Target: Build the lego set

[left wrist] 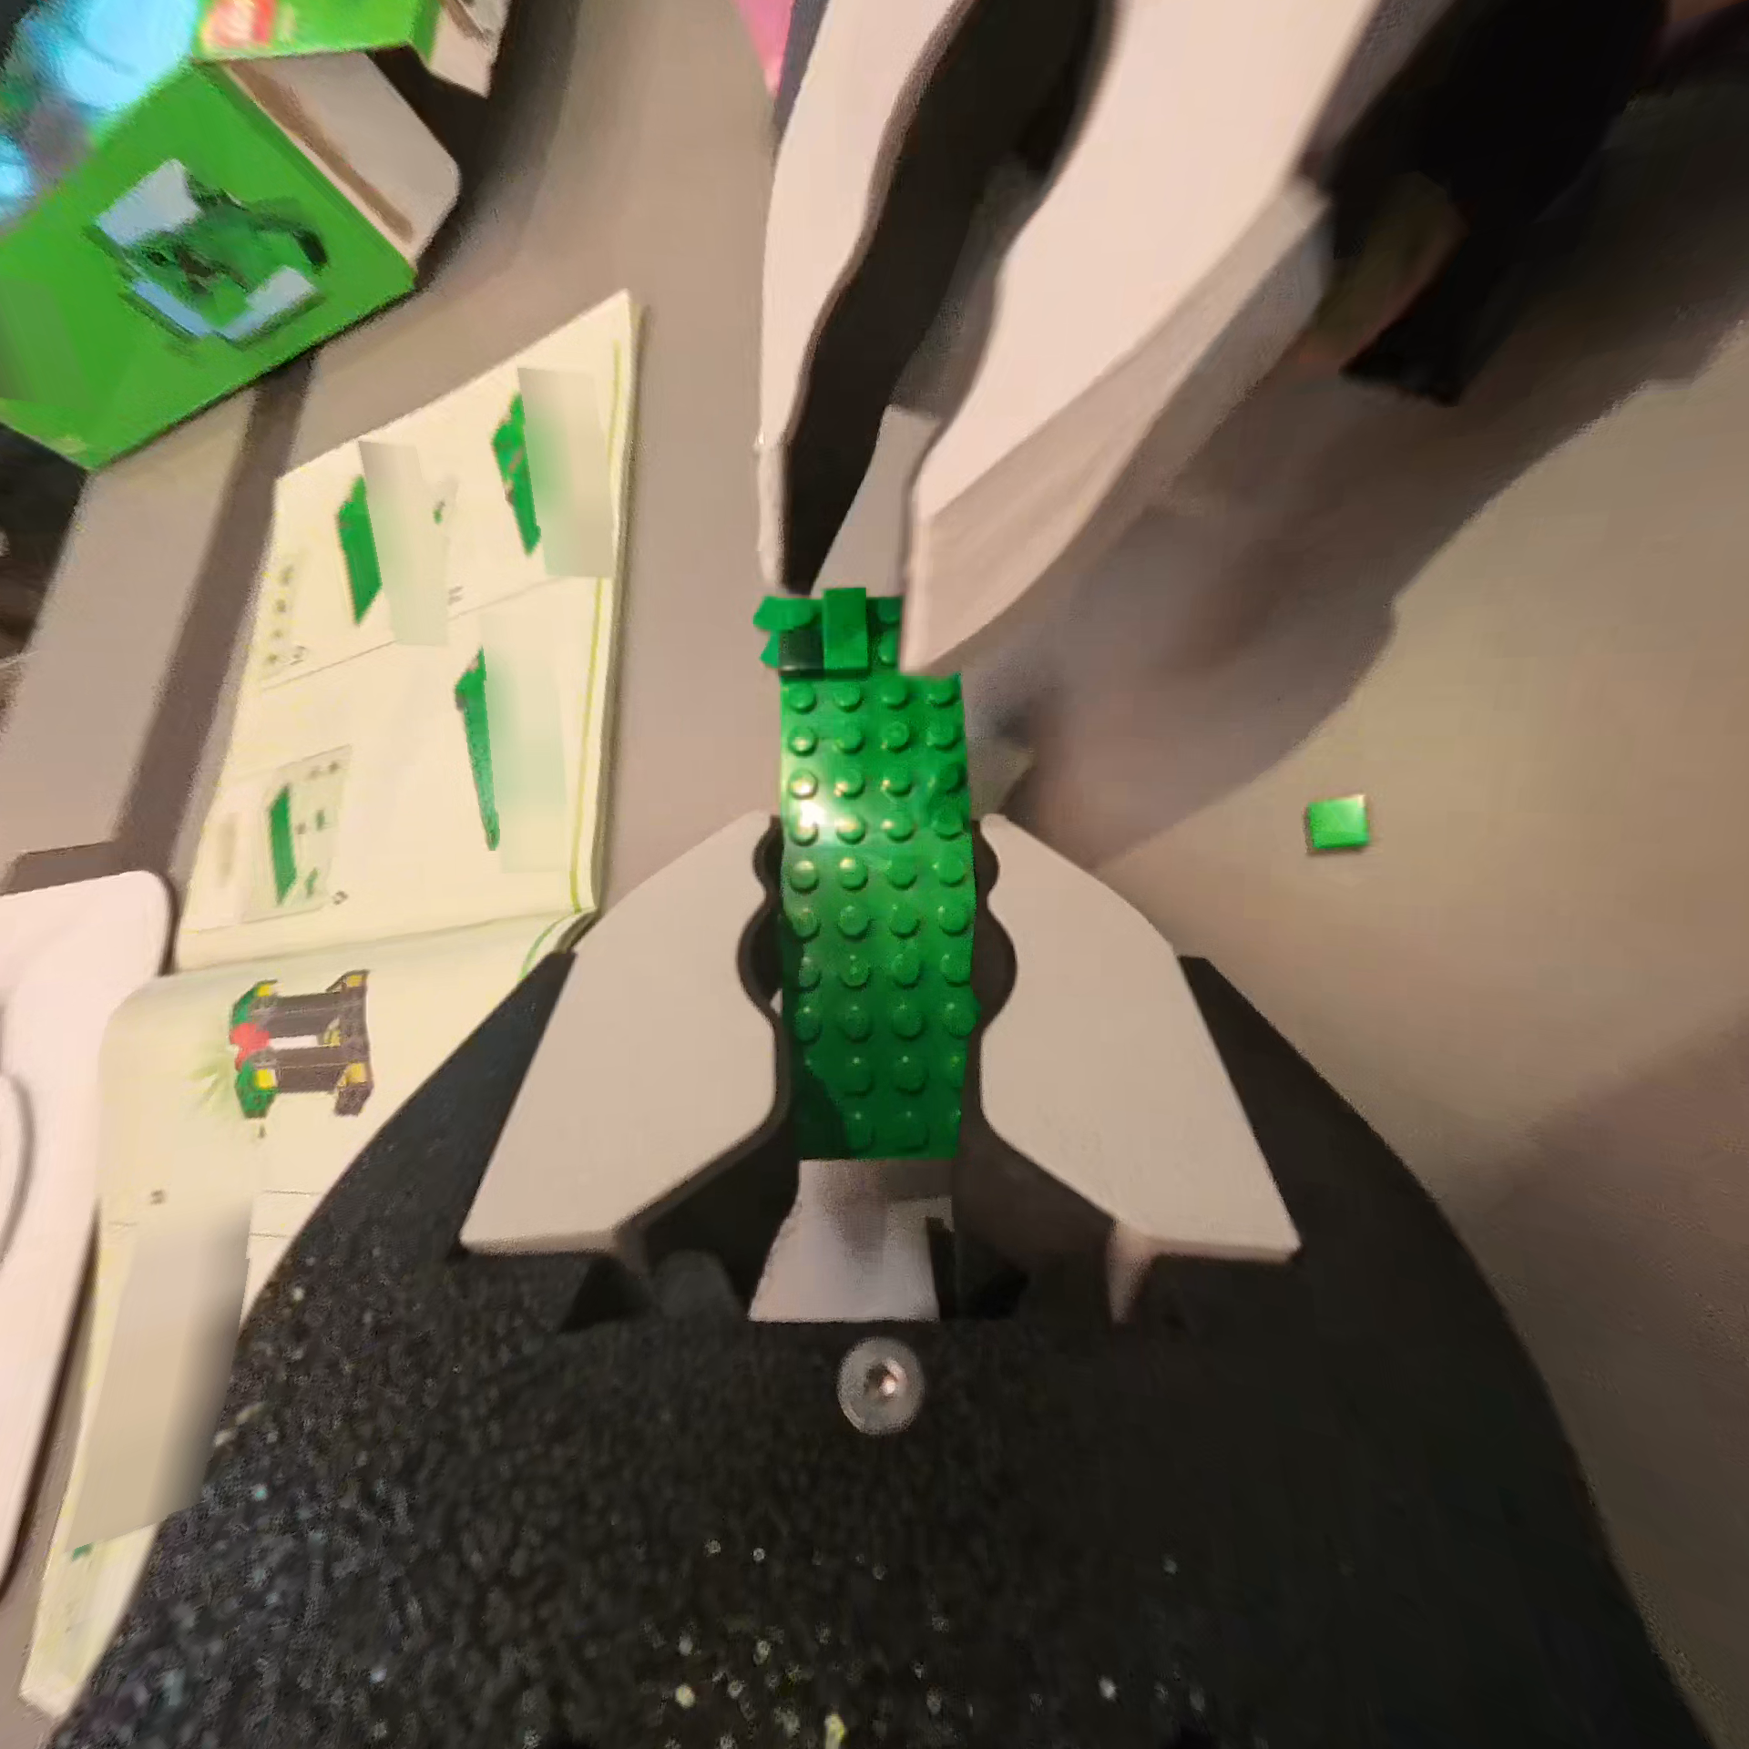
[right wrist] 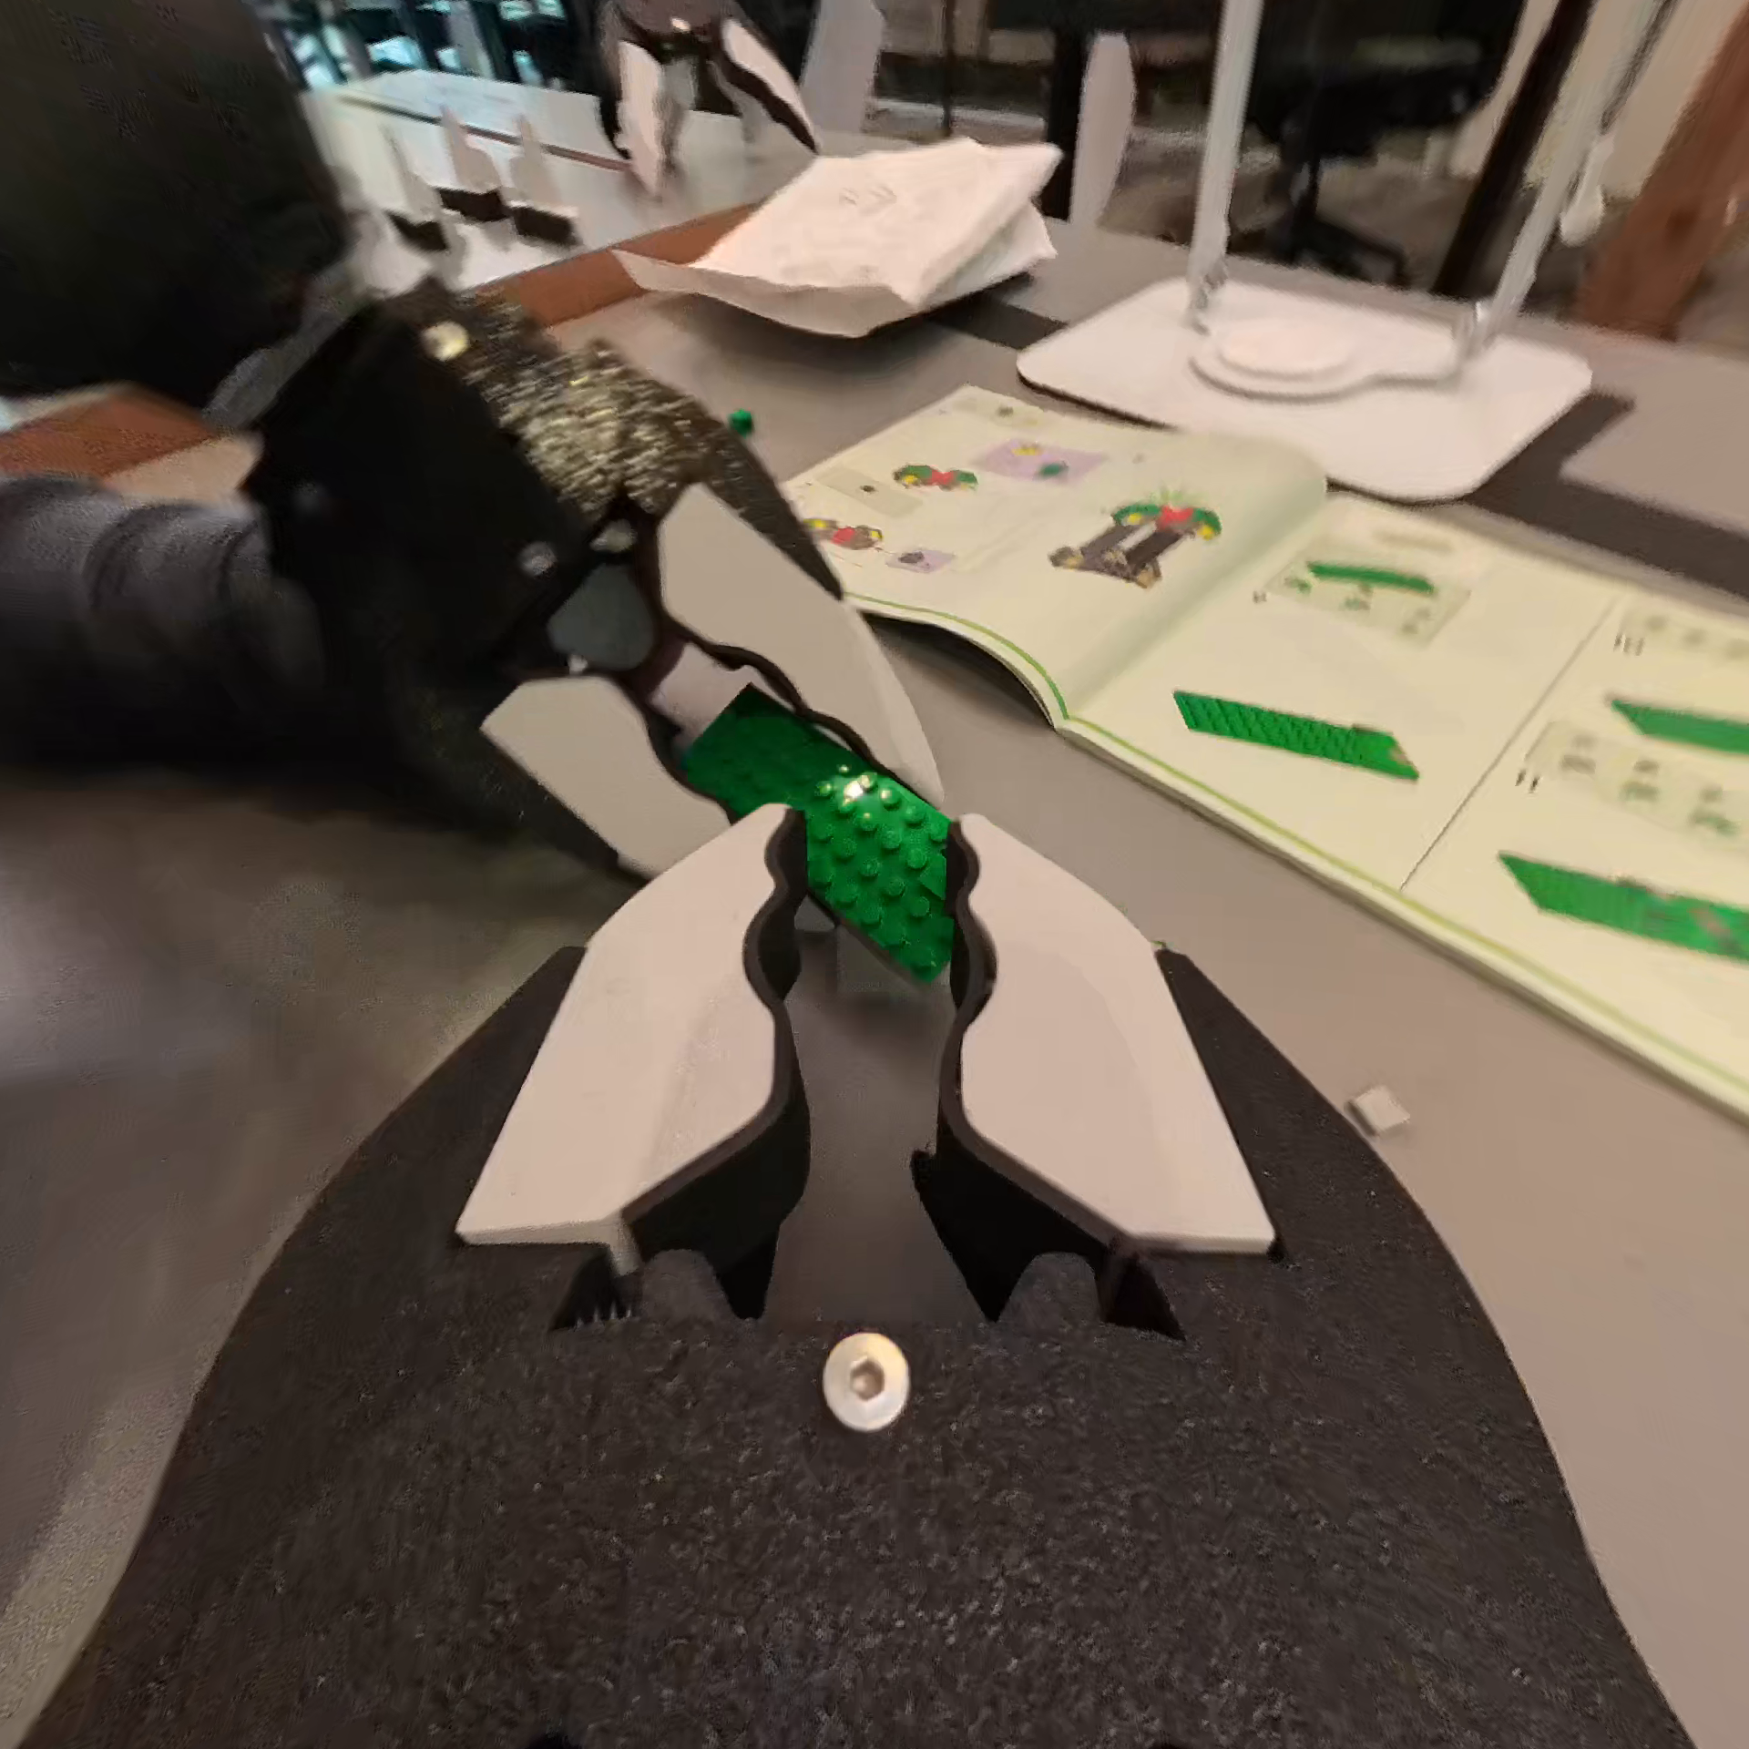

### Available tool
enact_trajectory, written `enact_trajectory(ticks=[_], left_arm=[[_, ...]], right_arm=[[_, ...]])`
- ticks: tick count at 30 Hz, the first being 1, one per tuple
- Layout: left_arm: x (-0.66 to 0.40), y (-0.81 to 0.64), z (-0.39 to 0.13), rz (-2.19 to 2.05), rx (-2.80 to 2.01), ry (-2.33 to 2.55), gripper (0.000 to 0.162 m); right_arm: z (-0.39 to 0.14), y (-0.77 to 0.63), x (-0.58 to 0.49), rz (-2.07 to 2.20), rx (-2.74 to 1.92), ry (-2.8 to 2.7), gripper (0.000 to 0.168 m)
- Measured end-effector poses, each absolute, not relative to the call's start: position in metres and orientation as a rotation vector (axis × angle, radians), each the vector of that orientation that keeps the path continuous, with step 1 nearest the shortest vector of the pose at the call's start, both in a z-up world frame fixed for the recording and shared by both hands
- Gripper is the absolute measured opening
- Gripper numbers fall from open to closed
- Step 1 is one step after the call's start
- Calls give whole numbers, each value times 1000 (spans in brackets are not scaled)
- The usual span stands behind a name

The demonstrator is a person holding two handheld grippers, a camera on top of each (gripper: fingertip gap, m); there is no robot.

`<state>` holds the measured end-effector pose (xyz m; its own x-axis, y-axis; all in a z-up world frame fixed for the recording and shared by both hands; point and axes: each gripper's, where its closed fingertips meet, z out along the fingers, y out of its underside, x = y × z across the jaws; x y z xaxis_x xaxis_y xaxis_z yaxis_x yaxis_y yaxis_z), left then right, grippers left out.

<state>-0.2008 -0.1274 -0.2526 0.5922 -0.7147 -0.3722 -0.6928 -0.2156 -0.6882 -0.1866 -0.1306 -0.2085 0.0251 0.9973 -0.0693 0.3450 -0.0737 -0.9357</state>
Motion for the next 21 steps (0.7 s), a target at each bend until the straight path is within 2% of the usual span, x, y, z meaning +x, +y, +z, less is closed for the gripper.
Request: enact_trajectory(ticks=[9,13,21], left_arm=[[-201,-144,-260,-347,-2165,1253,38],[-192,-140,-259,-311,-2123,1299,58],[-179,-141,-261,-425,-2155,1265,48]], right_arm=[[-234,-133,-164,836,-1327,-1788,20],[-238,-130,-163,825,-1320,-1821,18],[-239,-133,-163,898,-1316,-1878,23]])
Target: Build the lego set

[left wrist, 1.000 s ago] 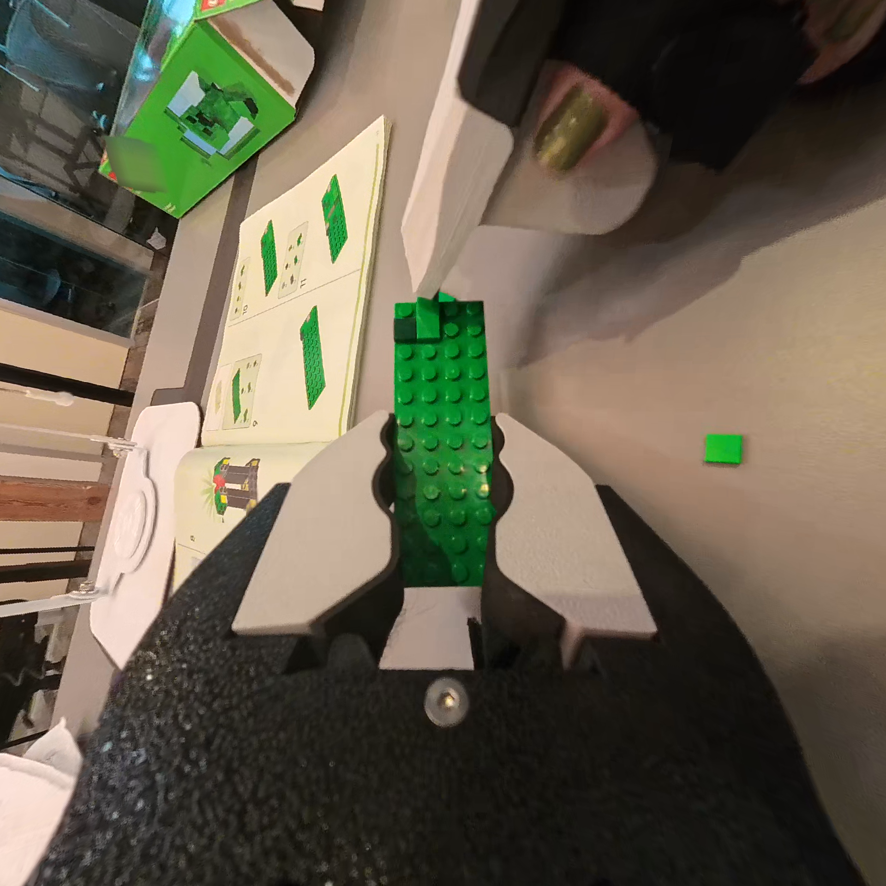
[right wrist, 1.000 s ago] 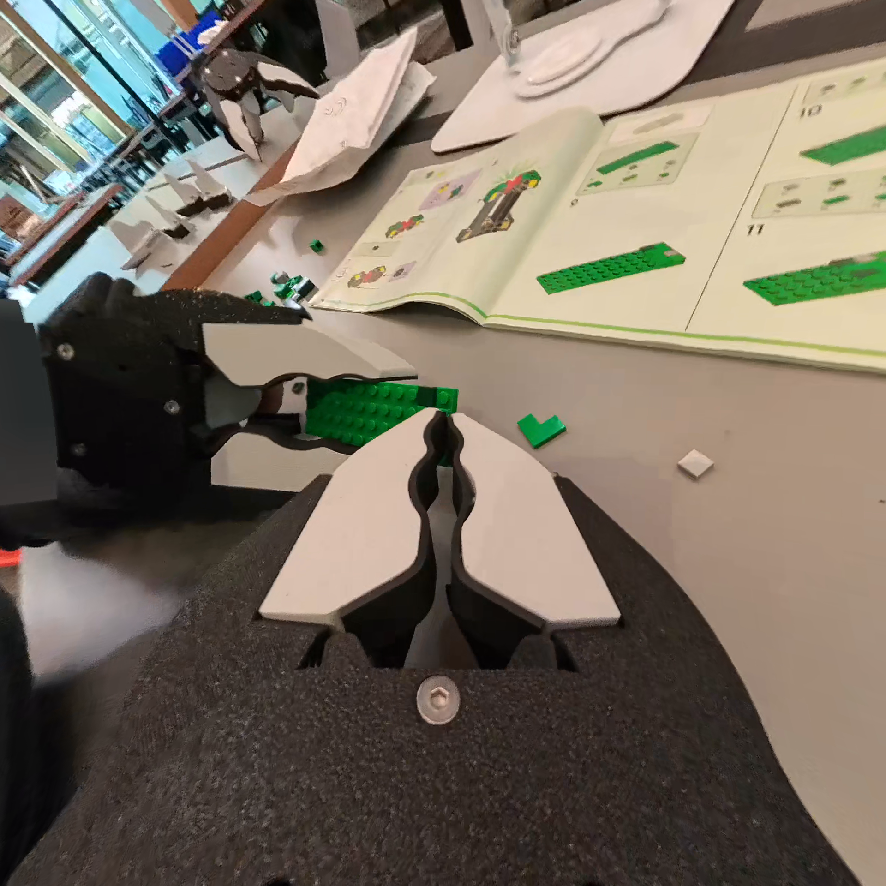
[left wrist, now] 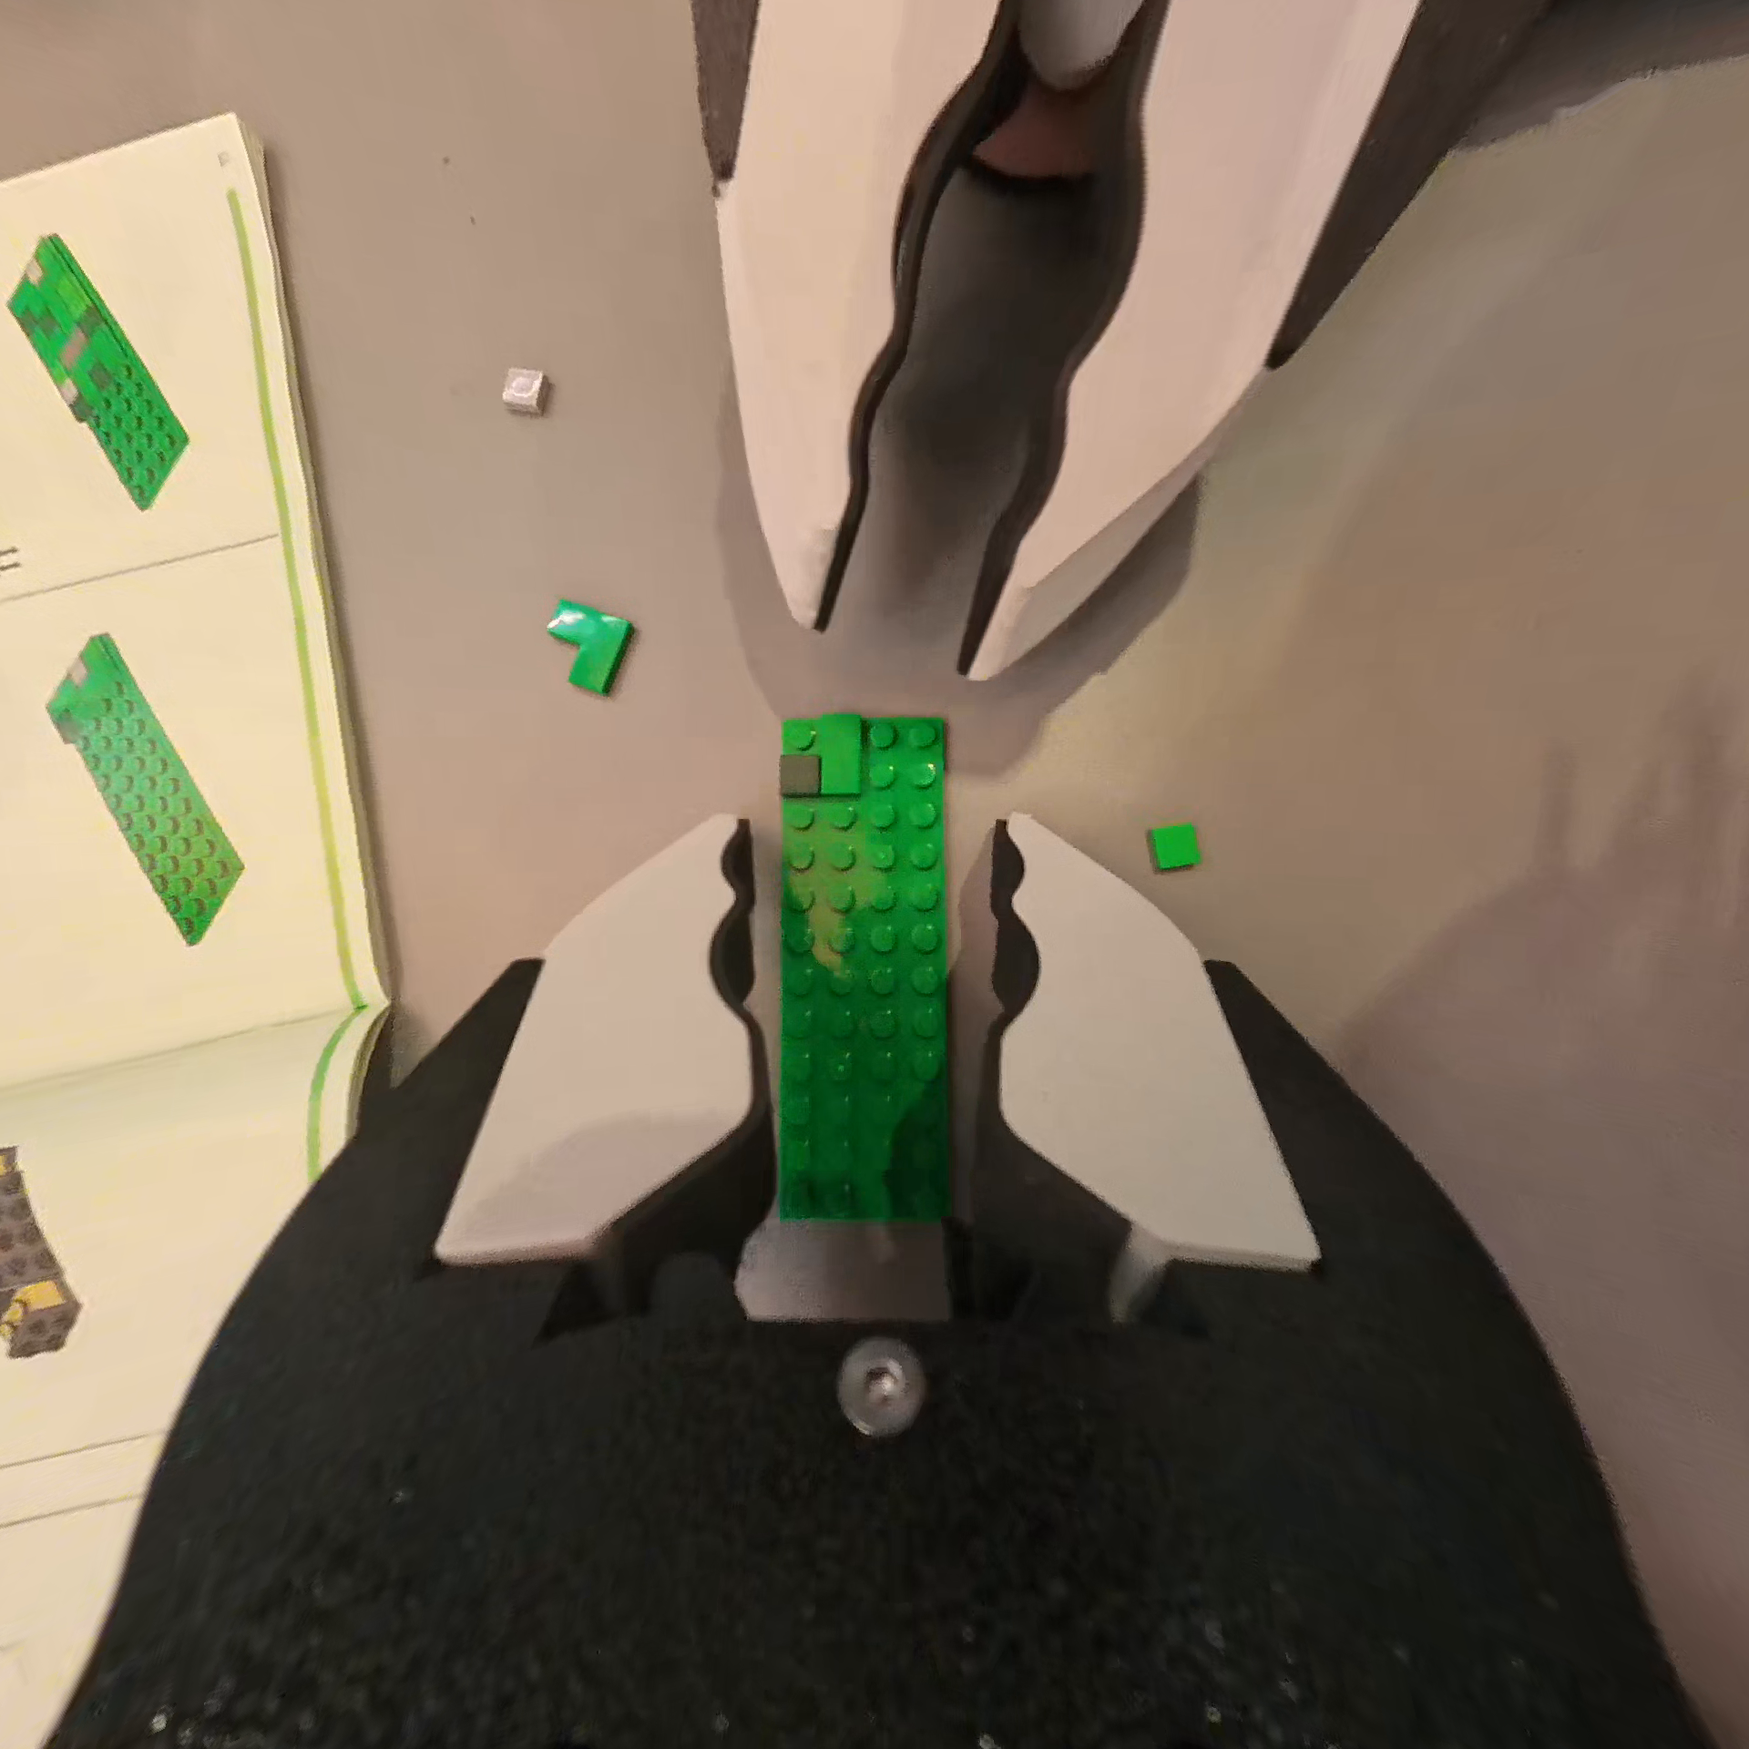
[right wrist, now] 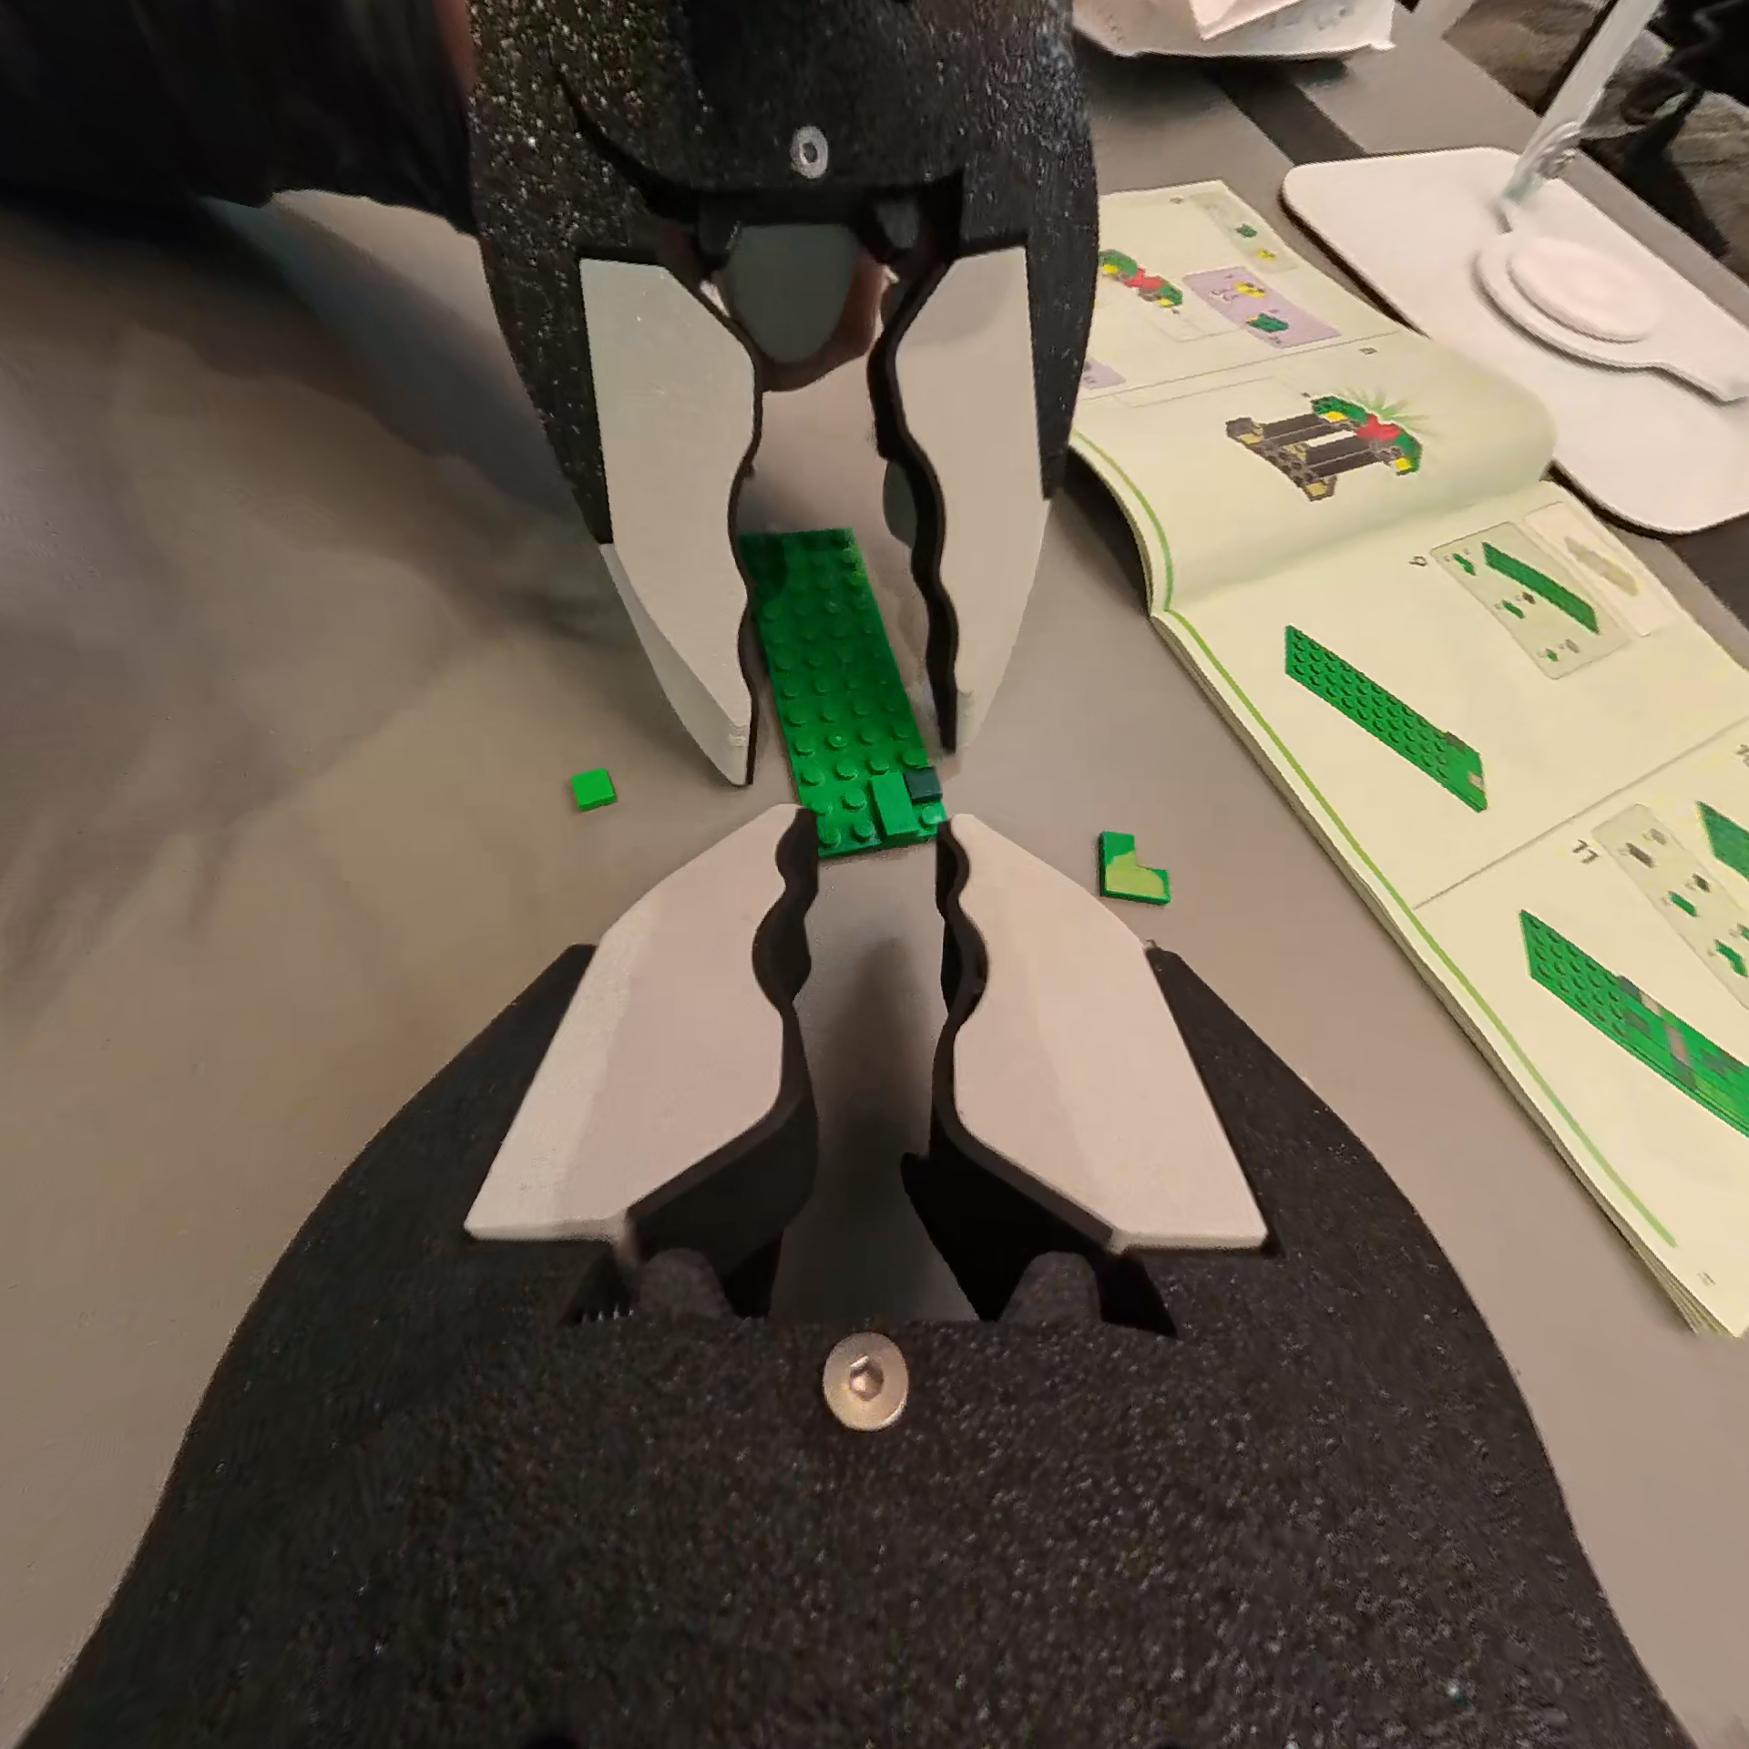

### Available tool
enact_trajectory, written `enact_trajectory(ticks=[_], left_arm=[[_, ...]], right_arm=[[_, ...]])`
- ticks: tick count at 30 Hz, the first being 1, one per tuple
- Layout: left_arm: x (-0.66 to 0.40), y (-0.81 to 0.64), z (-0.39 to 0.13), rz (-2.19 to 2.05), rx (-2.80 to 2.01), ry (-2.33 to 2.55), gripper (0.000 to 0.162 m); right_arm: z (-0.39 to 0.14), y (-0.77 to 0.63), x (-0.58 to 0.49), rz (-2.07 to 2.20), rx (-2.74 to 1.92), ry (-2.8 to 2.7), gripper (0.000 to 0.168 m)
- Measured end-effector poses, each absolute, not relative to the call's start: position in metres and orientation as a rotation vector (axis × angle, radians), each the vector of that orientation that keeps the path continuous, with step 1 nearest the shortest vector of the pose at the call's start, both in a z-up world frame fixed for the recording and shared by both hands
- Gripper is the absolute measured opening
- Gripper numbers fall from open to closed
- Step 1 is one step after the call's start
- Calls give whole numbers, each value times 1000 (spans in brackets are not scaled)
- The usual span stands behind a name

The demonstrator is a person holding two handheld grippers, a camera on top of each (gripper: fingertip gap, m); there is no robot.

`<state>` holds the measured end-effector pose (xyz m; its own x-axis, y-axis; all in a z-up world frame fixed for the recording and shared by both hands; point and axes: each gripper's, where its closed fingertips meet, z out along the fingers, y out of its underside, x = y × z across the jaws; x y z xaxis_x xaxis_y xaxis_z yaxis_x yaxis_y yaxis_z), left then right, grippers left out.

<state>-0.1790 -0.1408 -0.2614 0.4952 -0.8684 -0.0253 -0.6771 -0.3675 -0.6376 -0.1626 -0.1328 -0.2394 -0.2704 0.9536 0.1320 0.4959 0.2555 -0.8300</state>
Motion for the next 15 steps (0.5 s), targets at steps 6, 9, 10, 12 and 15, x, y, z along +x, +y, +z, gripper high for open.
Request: enact_trajectory(ticks=[6,9,10,12,15], left_arm=[[-172,-143,-261,-503,-2083,1231,32],[-172,-143,-261,-523,-2048,1218,32],[-172,-143,-261,-529,-2037,1211,32],[-172,-143,-261,-521,-2029,1213,31],[-172,-143,-261,-515,-2025,1215,31]], right_arm=[[-251,-138,-165,984,-1400,-2011,25],[-253,-139,-166,1027,-1408,-2057,25],[-253,-139,-166,1026,-1400,-2064,21],[-254,-141,-165,1013,-1371,-2086,14],[-255,-141,-165,949,-1325,-2079,12]])
